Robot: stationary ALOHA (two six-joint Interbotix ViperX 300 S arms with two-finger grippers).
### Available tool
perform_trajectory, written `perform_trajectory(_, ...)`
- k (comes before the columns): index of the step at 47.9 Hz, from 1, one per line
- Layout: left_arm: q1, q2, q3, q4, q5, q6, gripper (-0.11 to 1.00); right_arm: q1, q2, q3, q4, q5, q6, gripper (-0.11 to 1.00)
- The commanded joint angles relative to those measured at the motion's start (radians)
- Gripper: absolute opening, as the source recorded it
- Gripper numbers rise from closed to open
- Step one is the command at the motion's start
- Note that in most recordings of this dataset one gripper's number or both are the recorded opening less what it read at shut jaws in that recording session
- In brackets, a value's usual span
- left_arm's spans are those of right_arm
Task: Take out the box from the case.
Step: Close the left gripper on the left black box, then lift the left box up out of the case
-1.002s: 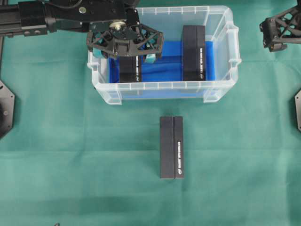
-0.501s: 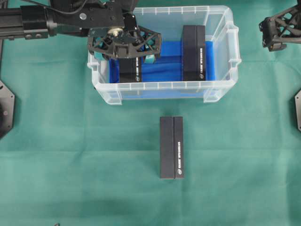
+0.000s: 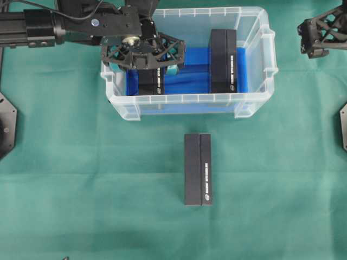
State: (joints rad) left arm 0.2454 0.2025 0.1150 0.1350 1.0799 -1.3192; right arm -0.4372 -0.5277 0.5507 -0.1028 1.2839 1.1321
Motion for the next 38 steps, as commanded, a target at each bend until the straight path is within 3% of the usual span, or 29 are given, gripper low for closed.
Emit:
perform_trajectory(1,0.002,-0.009,0.003,0.005,0.006,0.002,0.98,0.002,-0.003,-0.009,0.002,-0.011,-0.002,0.87)
perform_trajectory(31,-0.003,-0.006,-0.008,-0.003,0.035,0.008,0.96,0.002,-0.003,-0.009,0.002,-0.028,-0.003,0.87)
perform_trajectory(35,-0.005,-0.005,-0.011,-0.009,0.023,0.009,0.9,0.002,-0.003,-0.009,0.0,-0.028,-0.003,0.87)
perform_trajectory(38,-0.005,-0.006,-0.011,-0.02,0.002,0.009,0.75,0.002,-0.003,-0.009,0.002,-0.028,-0.003,0.87)
